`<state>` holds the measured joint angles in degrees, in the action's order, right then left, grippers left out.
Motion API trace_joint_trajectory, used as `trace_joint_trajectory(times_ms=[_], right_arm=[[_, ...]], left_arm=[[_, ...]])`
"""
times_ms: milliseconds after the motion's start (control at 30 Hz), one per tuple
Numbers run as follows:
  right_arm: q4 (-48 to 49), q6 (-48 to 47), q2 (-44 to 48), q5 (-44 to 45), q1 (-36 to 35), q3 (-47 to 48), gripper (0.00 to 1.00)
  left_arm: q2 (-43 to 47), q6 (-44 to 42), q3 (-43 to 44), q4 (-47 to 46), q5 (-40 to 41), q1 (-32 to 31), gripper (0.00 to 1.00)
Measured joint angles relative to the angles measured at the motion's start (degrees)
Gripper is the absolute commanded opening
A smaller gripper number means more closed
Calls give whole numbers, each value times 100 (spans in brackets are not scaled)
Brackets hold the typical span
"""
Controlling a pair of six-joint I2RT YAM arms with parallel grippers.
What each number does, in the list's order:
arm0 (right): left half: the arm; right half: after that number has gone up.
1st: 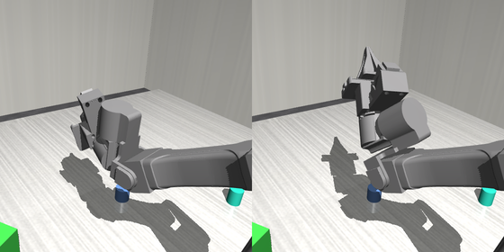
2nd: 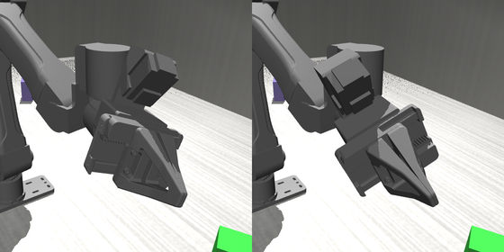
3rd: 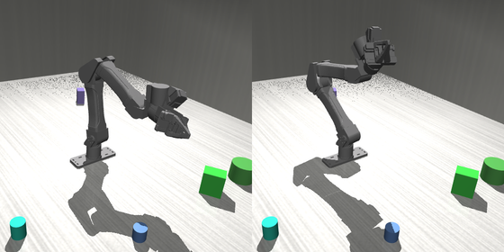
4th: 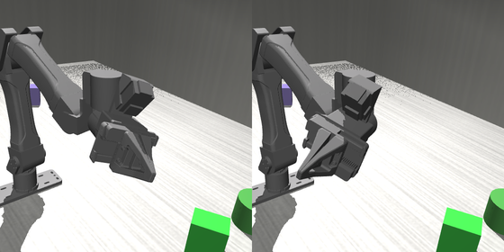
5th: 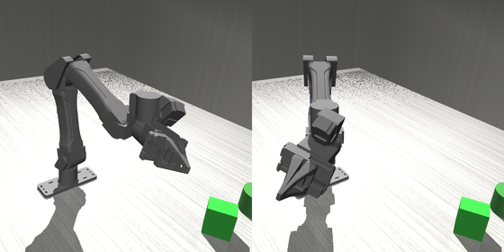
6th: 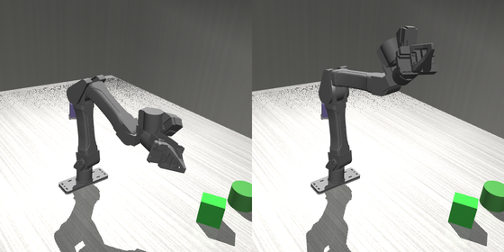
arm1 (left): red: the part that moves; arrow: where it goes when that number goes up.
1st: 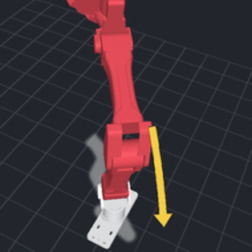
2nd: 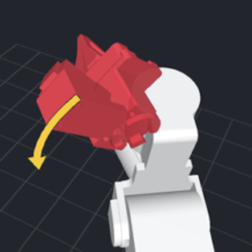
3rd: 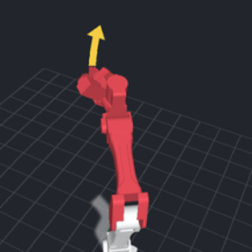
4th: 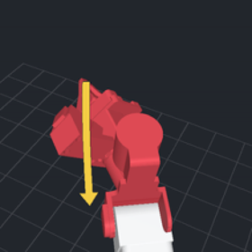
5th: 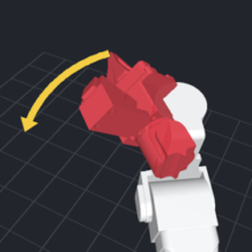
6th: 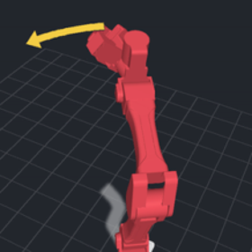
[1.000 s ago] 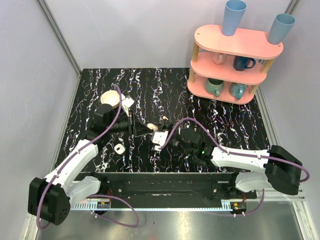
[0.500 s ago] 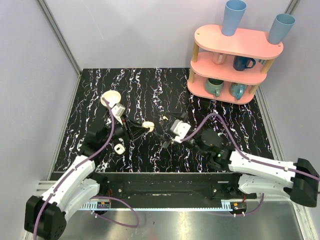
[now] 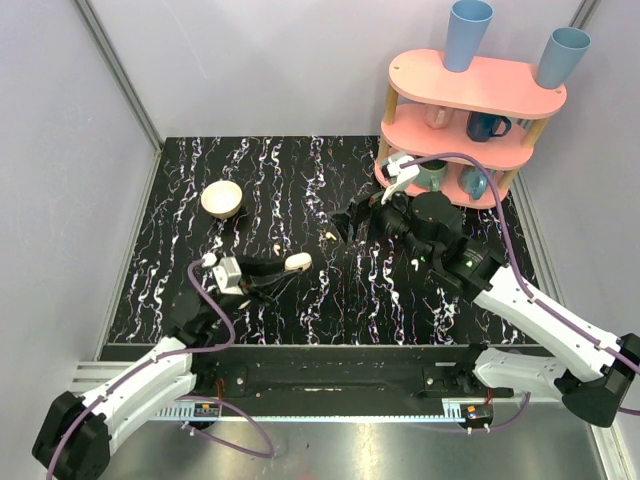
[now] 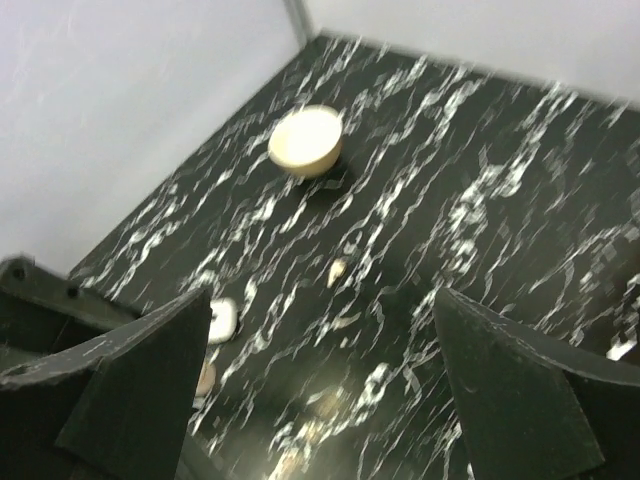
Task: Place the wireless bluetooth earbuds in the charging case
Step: Open the charging case.
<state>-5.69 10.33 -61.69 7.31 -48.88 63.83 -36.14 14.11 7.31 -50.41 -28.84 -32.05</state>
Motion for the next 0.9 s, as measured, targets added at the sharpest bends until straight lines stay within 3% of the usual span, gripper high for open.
trace_joint_trajectory(times_ms=[300, 567, 900], right_arm=[[-1180, 984, -380, -1419, 101, 509, 100], [-1211, 1397, -734, -2315, 101, 527, 100], [-1121, 1397, -1067, -2590, 101, 527, 100]], left_arm=[[-326, -695, -435, -1757, 391, -146, 0], [-321, -866, -437, -2155, 686, -146, 0], [-323, -807, -437, -2240, 697, -146, 0]])
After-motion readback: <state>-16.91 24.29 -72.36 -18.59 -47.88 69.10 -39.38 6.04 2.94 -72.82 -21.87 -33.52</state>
